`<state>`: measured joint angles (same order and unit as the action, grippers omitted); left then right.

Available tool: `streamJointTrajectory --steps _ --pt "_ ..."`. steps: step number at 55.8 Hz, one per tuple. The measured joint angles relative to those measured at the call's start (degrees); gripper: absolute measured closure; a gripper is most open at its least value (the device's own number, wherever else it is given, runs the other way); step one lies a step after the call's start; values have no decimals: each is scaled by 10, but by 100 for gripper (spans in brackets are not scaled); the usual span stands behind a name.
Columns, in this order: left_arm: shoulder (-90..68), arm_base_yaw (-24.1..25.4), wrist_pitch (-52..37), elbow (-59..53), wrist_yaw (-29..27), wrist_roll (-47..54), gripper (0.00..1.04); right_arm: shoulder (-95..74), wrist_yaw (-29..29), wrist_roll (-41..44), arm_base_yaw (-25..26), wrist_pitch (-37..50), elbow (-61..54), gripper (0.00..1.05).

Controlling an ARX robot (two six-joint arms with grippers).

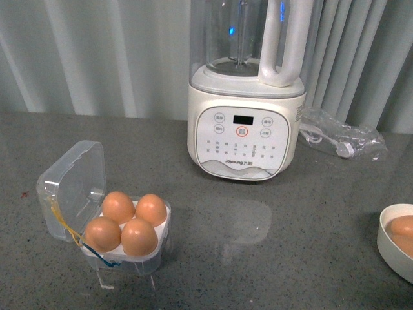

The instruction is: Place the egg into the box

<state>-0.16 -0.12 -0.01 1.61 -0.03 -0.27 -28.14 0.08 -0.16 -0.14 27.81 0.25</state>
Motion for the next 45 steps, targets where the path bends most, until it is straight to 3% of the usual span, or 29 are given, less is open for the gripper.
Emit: streamJointTrajectory --steps 45 --pt "0 0 0 0 0 0 7 173 0 0 0 -168 0 102"
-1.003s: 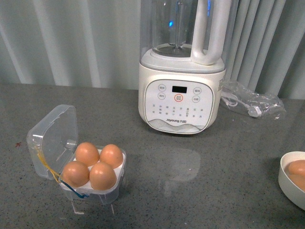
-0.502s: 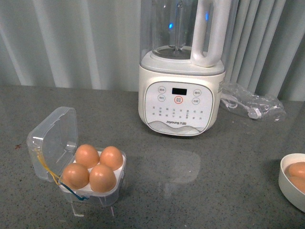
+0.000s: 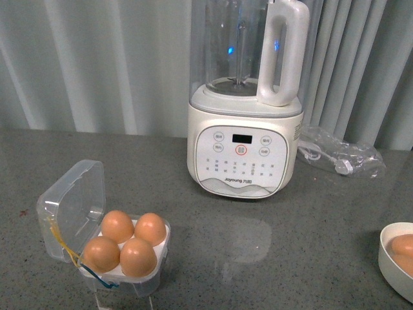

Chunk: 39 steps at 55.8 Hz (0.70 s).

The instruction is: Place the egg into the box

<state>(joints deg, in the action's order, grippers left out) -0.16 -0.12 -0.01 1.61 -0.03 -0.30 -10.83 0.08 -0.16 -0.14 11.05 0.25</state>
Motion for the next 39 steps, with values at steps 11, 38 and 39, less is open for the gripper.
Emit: streamJointTrajectory --steps 11,38,39 --pt "0 0 0 0 0 0 7 88 -1 0 0 -106 0 102" --pt "0 0 0 0 0 0 7 106 -1 0 0 -110 0 102" --pt "0 0 0 0 0 0 7 106 -1 1 0 -110 0 100"
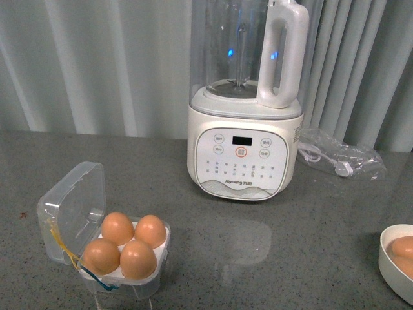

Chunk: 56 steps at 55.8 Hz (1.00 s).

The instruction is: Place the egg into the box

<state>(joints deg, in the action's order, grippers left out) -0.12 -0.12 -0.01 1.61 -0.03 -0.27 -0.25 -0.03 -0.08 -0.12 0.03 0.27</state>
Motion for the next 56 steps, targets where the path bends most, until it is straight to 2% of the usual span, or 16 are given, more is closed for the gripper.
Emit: streamJointTrajectory --steps 10,12,17,19,27,35,37,41,45,56 --pt "0 0 0 0 0 0 7 0 0 0 0 0 0 70" --pt "0 0 0 0 0 0 7 0 0 0 0 0 0 60" --pt "0 0 0 0 0 0 7 0 0 0 0 0 0 44" --pt "0 0 0 0 0 0 7 0 0 0 0 0 0 33" --pt "0 0 0 0 0 0 7 0 0 -1 0 0 0 5" --pt "-4 -2 6 2 -9 3 7 0 0 -1 0 0 0 7" --pt "-28 -16 61 19 -51 8 7 0 0 -1 0 0 0 7" --pt "-103 -21 124 52 -73 14 7 0 0 -1 0 0 0 7" --pt "-159 -6 112 64 -37 14 7 0 0 -1 0 0 0 7" --pt "-320 47 -1 120 38 19 7 0 0 -1 0 0 0 7"
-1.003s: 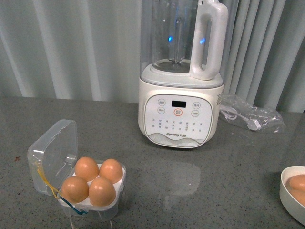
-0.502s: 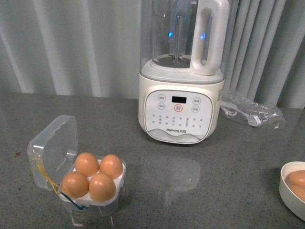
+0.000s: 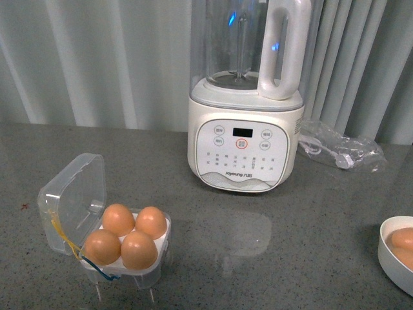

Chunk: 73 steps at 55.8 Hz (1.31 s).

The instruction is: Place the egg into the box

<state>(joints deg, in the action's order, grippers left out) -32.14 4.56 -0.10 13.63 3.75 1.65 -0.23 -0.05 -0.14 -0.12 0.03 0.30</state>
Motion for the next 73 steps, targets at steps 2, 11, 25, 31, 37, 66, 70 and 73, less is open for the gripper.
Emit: streamJointTrajectory --steps 2,11,25,31,37,66,70,73 --pt "-29 3 -17 11 2 2 7 0 0 0 0 0 0 7" --pt "-229 14 -166 59 27 13 7 0 0 0 0 0 0 7" --pt "-423 19 -240 131 -1 59 7 0 0 0 0 0 0 7" --pt "-486 21 -256 160 -7 76 7 0 0 0 0 0 0 7" --pt "-537 15 -263 189 -14 86 7 0 0 0 0 0 0 7" --pt "-525 -129 -288 172 -25 43 7 0 0 0 0 0 0 7" --pt "-502 -127 -288 159 -27 37 7 0 0 0 0 0 0 7" --pt "-472 -123 -284 143 -27 28 7 0 0 0 0 0 0 7"
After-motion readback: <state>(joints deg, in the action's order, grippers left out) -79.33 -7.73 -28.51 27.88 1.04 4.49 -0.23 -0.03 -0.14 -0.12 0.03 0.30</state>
